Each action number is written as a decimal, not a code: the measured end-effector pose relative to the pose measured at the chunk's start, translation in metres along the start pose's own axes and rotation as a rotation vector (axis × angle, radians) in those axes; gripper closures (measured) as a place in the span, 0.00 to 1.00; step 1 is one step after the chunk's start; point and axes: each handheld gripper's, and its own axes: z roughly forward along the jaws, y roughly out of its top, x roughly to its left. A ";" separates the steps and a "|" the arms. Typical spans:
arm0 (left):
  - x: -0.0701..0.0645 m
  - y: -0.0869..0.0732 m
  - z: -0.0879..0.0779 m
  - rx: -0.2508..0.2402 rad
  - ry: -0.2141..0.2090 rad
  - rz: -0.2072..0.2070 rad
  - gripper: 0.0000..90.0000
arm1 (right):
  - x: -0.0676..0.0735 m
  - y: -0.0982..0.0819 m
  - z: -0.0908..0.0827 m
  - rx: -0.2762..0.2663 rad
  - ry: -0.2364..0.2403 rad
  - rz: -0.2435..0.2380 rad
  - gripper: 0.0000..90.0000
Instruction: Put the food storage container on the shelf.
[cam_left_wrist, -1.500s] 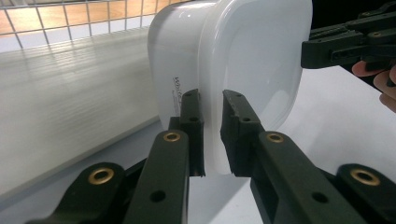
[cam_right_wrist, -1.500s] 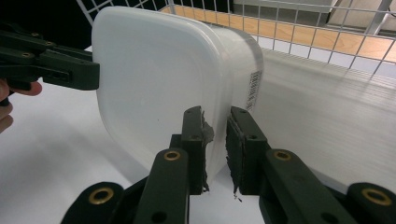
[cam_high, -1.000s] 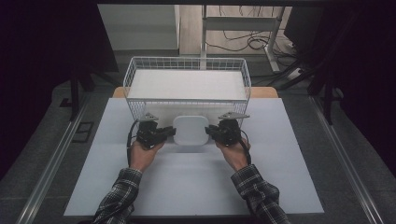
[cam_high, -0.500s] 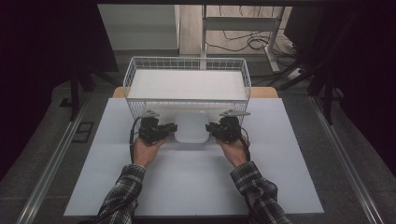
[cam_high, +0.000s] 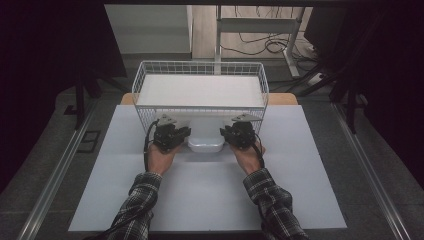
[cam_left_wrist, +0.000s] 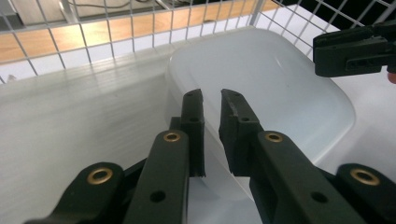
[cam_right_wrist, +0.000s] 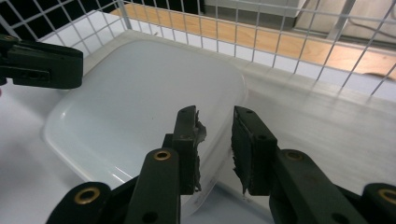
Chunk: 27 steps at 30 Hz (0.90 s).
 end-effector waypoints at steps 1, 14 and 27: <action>0.001 0.001 0.001 -0.001 0.004 0.000 0.88 | 0.000 0.001 0.001 -0.003 -0.004 -0.005 0.78; 0.001 -0.007 -0.016 -0.022 -0.028 -0.029 0.60 | 0.000 -0.002 -0.012 -0.019 0.016 0.017 0.97; -0.016 -0.027 -0.065 -0.015 -0.048 0.047 0.21 | 0.013 -0.007 -0.041 -0.007 0.110 -0.050 0.99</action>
